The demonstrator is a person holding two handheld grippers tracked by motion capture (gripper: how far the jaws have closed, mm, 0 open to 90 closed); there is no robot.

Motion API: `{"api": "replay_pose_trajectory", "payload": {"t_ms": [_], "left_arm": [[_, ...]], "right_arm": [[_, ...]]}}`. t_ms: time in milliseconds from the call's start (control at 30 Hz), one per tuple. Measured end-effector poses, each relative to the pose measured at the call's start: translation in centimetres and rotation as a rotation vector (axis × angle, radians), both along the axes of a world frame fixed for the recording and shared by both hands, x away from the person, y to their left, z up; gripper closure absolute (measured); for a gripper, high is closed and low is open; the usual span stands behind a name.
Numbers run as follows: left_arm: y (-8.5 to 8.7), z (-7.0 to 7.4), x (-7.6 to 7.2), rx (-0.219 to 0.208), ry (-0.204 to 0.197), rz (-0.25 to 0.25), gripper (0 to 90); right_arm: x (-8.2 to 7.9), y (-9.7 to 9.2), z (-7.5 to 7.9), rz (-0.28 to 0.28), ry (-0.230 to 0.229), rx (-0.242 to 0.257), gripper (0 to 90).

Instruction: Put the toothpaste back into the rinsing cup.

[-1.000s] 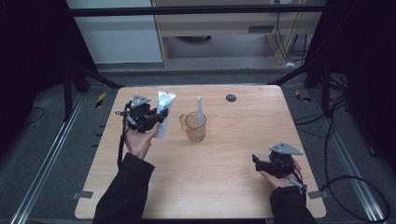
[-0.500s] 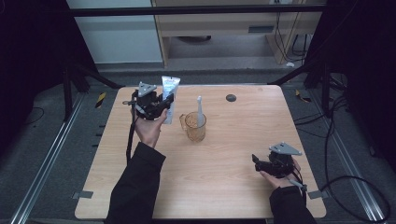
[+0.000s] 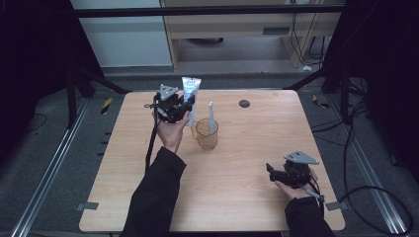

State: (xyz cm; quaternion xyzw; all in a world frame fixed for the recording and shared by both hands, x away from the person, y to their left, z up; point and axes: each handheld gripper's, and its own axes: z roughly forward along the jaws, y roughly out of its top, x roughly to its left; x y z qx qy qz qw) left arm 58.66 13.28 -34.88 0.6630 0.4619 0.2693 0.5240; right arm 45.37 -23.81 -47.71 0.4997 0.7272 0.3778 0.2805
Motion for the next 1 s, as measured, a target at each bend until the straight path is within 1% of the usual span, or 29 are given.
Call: {"api": "replay_pose_trajectory", "payload": {"t_ms": [100,200,300,400,467,633,833,1000], "left_arm": [[-0.5,-0.3,0.5,-0.007,-0.002,0.000,68.7],[-0.9,-0.5,0.7,-0.004,-0.007,-0.006,68.7],[-1.2,-0.8,0.9,-0.025,-0.006,-0.010,68.7],[-1.7,-1.2,1.1,-0.028,-0.010,-0.017,68.7],[-2.1,-1.4,1.3,-0.026,-0.012,-0.025,68.7],[-2.9,-2.0,1.6,-0.023,-0.010,-0.039,68.7],[-3.6,-2.9,2.0,0.001,0.004,-0.048,68.7],[-4.0,-3.4,2.2,0.000,0.005,-0.055,68.7]], "right_arm": [[0.0,0.0,0.0,0.003,-0.003,0.002,16.4],[0.0,0.0,0.0,0.002,-0.001,0.003,16.4],[0.0,0.0,0.0,0.003,-0.002,0.001,16.4],[0.0,0.0,0.0,0.004,-0.007,-0.001,16.4],[0.0,0.0,0.0,0.005,-0.001,0.005,16.4],[0.0,-0.1,-0.1,0.006,-0.006,0.002,16.4],[0.0,-0.1,-0.2,0.007,-0.003,0.004,16.5],[0.0,-0.1,-0.2,0.007,-0.006,0.001,16.6]]}}
